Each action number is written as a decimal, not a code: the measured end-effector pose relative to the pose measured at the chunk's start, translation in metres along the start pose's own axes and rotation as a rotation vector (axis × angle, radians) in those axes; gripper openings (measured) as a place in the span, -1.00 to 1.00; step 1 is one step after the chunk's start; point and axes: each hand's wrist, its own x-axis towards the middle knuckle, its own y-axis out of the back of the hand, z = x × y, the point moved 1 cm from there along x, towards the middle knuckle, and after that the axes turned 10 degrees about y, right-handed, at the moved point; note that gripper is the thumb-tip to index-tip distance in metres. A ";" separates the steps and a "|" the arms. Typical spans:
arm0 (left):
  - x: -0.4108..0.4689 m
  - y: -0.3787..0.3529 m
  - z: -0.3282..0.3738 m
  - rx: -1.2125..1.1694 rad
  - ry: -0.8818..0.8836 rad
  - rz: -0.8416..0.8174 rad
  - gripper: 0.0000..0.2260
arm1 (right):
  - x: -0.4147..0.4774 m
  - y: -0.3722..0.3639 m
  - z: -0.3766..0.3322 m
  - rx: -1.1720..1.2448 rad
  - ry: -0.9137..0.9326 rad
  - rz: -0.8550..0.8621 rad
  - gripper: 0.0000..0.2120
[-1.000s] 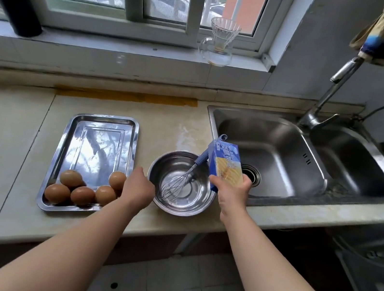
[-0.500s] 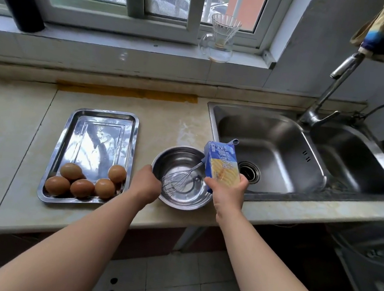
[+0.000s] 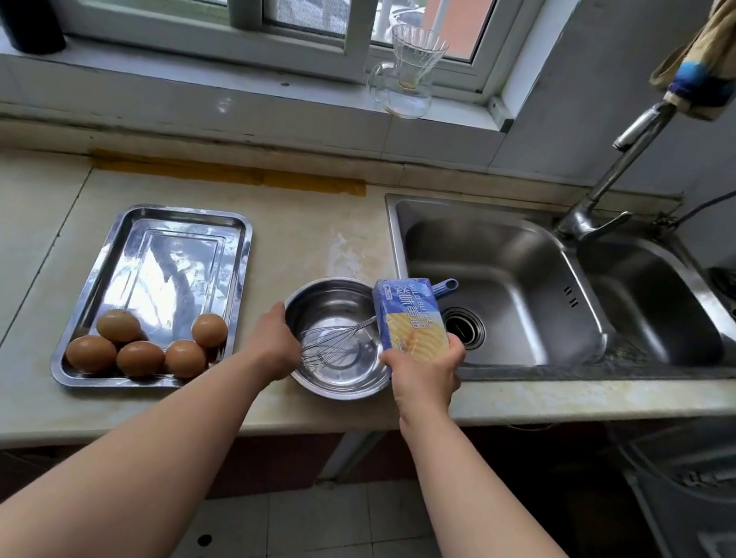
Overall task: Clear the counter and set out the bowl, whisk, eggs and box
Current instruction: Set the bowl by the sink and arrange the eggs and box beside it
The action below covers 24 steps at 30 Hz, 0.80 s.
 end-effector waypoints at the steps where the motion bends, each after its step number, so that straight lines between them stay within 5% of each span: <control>1: 0.000 0.000 0.000 0.008 0.003 -0.003 -0.66 | 0.000 -0.001 -0.002 -0.006 0.011 -0.001 -0.23; 12: 0.006 0.015 0.009 0.069 0.038 0.004 -0.63 | 0.023 -0.006 -0.040 -0.067 0.207 0.057 -0.20; 16: 0.020 0.018 0.002 0.016 0.050 0.000 -0.84 | 0.040 -0.013 -0.054 -0.232 0.274 0.057 -0.22; 19: 0.031 0.019 0.002 0.016 0.065 0.016 -0.73 | 0.055 -0.024 -0.062 -0.321 0.302 0.035 -0.22; 22: 0.043 0.023 0.008 0.022 0.076 0.004 -0.94 | 0.070 -0.034 -0.071 -0.424 0.302 0.021 -0.20; 24: 0.055 0.024 0.009 0.011 0.075 -0.006 -0.83 | 0.080 -0.041 -0.075 -0.521 0.300 -0.002 -0.19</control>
